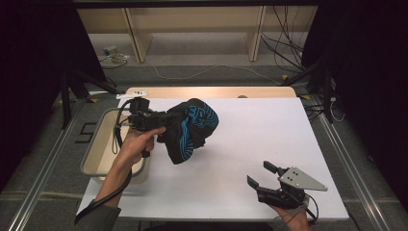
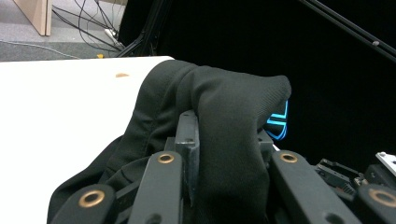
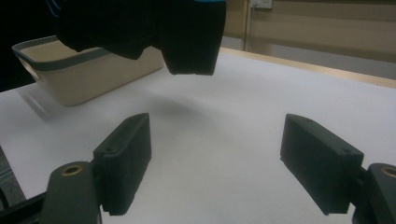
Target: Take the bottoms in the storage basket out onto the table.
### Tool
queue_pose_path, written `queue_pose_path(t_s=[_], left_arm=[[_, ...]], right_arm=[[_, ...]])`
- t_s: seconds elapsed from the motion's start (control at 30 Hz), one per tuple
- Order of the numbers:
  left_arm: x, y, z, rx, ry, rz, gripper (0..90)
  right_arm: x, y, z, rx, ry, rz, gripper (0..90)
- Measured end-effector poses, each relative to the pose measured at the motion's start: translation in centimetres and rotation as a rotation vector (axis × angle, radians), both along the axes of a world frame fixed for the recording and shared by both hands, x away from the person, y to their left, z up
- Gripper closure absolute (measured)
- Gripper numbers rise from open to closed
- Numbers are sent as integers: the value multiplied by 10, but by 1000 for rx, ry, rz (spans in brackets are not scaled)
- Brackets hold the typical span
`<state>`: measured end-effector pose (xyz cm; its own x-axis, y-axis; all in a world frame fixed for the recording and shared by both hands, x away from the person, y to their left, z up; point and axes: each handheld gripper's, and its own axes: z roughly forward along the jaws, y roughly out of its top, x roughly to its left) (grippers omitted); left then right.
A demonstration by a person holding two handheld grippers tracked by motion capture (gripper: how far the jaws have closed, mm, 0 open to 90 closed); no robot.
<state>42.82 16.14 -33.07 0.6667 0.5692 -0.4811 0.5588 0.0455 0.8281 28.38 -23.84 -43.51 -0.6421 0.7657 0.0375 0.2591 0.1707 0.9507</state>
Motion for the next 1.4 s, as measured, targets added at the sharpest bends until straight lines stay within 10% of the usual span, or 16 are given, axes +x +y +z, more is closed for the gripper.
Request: queue_pose_path(t_s=[1.4], left_arm=[[20,-38,-45,71,40,50,728]], right_arm=[[0,0,0,2,3,2,255]])
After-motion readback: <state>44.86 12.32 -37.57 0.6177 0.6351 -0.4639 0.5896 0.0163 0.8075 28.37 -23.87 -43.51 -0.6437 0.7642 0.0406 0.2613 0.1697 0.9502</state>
